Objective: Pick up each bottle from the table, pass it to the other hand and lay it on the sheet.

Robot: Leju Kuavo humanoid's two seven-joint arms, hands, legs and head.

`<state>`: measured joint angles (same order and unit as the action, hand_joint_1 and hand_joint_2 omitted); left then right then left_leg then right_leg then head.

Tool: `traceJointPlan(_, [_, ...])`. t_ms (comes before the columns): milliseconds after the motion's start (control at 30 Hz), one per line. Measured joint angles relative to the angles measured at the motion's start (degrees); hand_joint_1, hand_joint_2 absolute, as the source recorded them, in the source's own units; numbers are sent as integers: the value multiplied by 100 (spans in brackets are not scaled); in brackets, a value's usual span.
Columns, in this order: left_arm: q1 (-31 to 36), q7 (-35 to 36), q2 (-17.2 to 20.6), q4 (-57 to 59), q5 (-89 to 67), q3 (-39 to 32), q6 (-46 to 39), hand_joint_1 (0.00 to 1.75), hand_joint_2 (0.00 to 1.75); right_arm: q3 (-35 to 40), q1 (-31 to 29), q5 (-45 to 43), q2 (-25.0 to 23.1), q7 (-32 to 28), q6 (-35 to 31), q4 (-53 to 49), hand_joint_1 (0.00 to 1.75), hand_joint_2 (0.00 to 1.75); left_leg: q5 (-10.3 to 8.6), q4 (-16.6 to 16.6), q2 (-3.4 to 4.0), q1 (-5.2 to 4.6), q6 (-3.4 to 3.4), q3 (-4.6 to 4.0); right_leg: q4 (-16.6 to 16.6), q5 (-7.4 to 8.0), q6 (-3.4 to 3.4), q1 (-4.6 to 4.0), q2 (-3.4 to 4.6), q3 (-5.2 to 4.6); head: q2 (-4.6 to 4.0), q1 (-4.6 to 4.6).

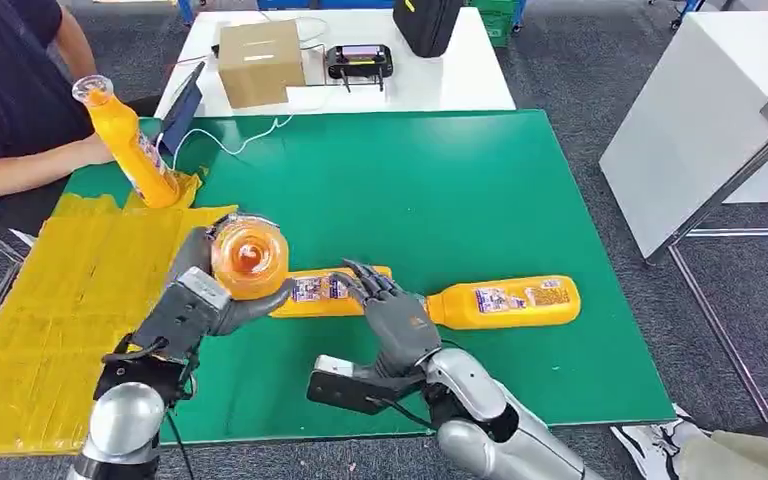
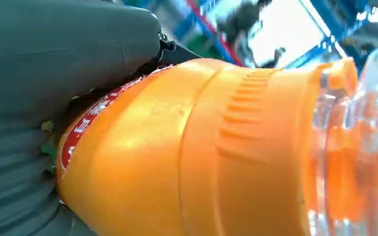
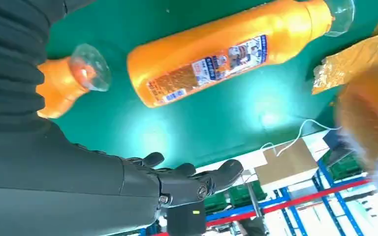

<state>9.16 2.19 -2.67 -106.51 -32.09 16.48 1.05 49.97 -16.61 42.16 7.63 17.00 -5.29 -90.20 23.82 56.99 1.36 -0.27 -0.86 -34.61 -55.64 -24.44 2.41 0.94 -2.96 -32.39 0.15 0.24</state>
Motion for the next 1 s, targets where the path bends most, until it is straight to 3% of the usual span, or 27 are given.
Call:
traceJointPlan(200, [384, 26, 324, 317, -2347, -217, -289, 175, 175, -442, 588, 140, 26, -92, 99, -600, 0, 175, 0, -1, 1, 1, 0, 1, -1, 0, 0, -2, 0, -1, 0, 0])
traceJointPlan(333, [688, 315, 651, 899, -3644, -219, 46, 175, 175, -626, 801, 210, 15, -149, 254, -921, 0, 175, -1, -1, 2, 3, 1, 1, -1, 0, 0, -4, 0, -2, 0, 2])
traceJointPlan(767, [1333, 783, 979, 2634, -4046, 61, 1021, 175, 175, -698, 830, 228, -111, -210, 326, -997, 0, 175, -2, 0, 4, 1, 1, -1, -1, 0, 0, 0, -1, -1, 0, 2])
traceJointPlan(800, [1377, 787, 981, 2750, -4041, 89, 1064, 0, 0, -698, 815, 225, -120, -214, 332, -997, 0, 175, -2, 0, 4, 1, 1, -1, -2, 0, 0, 0, -1, -1, 0, 0])
traceJointPlan(1000, [1560, 518, 979, 3309, -3635, 168, 1187, 0, 0, -700, 756, 210, -166, -214, 341, -991, 0, 175, -3, 0, 4, 2, 1, -1, -3, 0, 0, -2, -1, -2, 0, 2])
